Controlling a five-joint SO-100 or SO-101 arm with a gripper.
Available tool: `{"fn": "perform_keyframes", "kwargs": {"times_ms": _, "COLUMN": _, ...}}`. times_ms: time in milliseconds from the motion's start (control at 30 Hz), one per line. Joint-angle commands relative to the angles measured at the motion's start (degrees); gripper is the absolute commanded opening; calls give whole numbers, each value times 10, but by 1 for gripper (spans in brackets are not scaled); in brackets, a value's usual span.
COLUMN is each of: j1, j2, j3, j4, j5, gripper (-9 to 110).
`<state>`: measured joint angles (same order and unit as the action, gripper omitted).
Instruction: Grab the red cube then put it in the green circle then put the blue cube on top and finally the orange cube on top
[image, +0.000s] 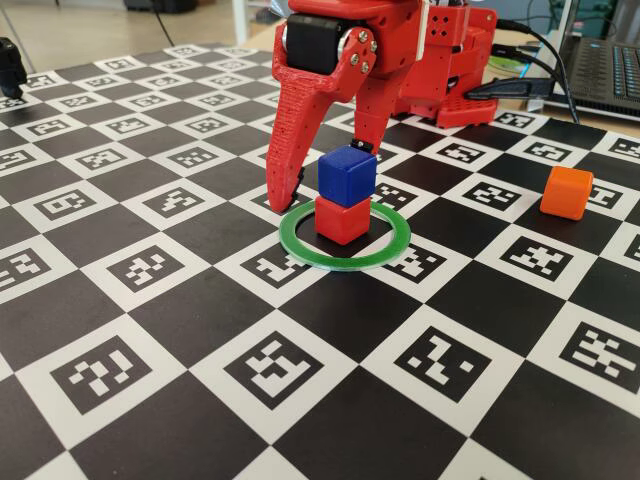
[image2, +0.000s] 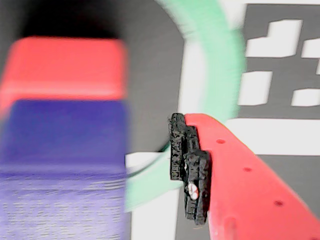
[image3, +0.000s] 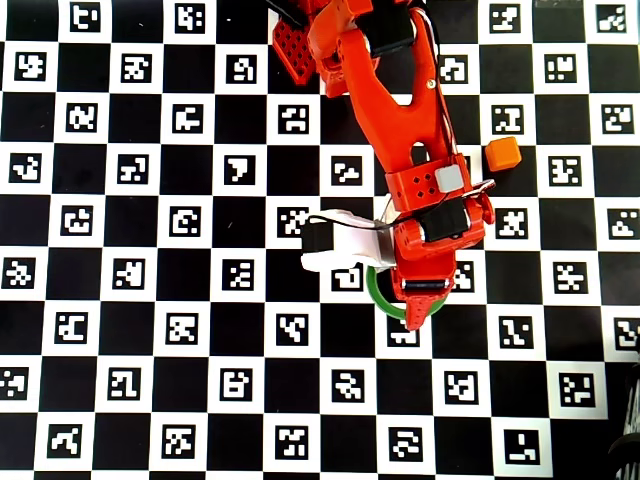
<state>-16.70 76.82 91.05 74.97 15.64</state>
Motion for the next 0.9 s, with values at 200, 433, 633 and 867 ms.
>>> {"fn": "perform_keyframes", "kwargs": {"times_ms": 200, "j1": 0, "j2": 124, "j3": -111, "j4": 117, "j5": 16, "gripper": 49}}
{"fn": "perform_keyframes", "kwargs": {"times_ms": 433, "j1": -21, "j2": 156, "j3": -172, "j4": 235, "j5": 9, "gripper": 44}}
{"fn": "perform_keyframes", "kwargs": {"times_ms": 633, "j1": -18, "j2": 200, "j3": -156, "j4": 288, "j5": 49, "gripper": 43}}
{"fn": "perform_keyframes", "kwargs": {"times_ms": 867, "j1": -76, "j2": 274, "j3": -69, "j4": 294, "j5": 125, "gripper": 43}}
